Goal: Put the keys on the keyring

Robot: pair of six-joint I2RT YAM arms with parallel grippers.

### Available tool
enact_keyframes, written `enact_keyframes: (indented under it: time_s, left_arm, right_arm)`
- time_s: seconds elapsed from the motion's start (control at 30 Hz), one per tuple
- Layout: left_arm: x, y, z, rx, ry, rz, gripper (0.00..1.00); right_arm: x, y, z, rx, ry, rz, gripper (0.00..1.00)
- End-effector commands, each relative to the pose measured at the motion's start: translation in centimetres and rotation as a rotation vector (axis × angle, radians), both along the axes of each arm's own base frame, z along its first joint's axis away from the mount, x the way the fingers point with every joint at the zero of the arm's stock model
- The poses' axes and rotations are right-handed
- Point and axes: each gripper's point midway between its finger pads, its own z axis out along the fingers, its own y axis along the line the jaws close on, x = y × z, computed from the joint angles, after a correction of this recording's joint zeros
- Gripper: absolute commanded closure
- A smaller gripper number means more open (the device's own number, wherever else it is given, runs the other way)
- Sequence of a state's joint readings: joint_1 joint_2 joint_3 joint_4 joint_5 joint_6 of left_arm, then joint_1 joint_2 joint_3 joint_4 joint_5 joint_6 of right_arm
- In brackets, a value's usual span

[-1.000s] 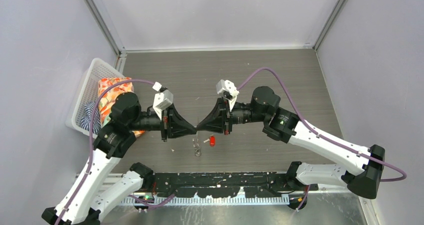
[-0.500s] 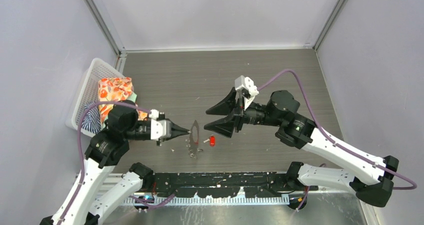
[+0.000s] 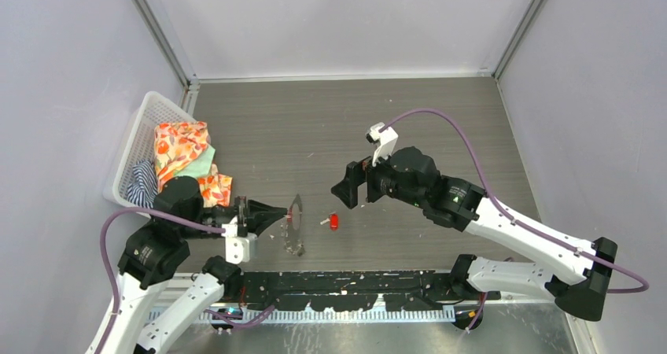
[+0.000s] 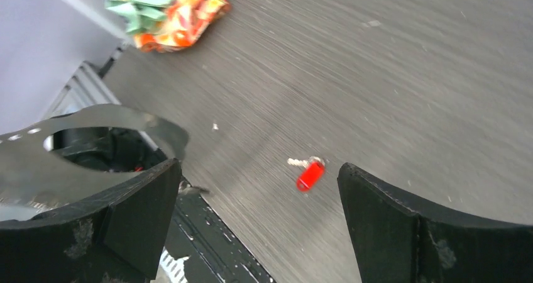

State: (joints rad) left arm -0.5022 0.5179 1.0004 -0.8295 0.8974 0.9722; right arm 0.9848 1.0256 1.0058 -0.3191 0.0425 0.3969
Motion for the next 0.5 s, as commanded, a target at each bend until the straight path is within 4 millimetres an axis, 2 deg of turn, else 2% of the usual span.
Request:
enact_keyframes:
  time_s: [0.0, 0.07, 0.23, 0.33, 0.47]
  left_arm:
    - [-0.4, 0.0, 1.0, -0.006, -0.028, -0.018, 1.00]
    - [-0.6, 0.0, 1.1, -0.005, -0.017, -0.025, 1.00]
    - [-0.8, 0.3, 0.6, 0.023, -0.077, -0.043, 1.00]
    - [-0.9, 0.7, -0.3, 0.073, -0.166, -0.068, 1.00]
    - [-0.9, 0.8, -0.5, 0.087, -0.262, -0.089, 1.00]
  right_arm:
    - [1.1, -2.0, 0.0, -0.003, 0.045, -0.156, 0.00]
    - [0.7, -1.6, -1.0, -0.022, 0.034, -0.105, 0.00]
    - [1.5, -2.0, -4.0, -0.134, 0.037, -0.151, 0.00]
    - [1.3, -0.9, -4.5, -0.108, 0.027, -0.135, 0.00]
    - [0.6, 0.9, -4.7, -0.132, -0.020, -0.057, 0.02]
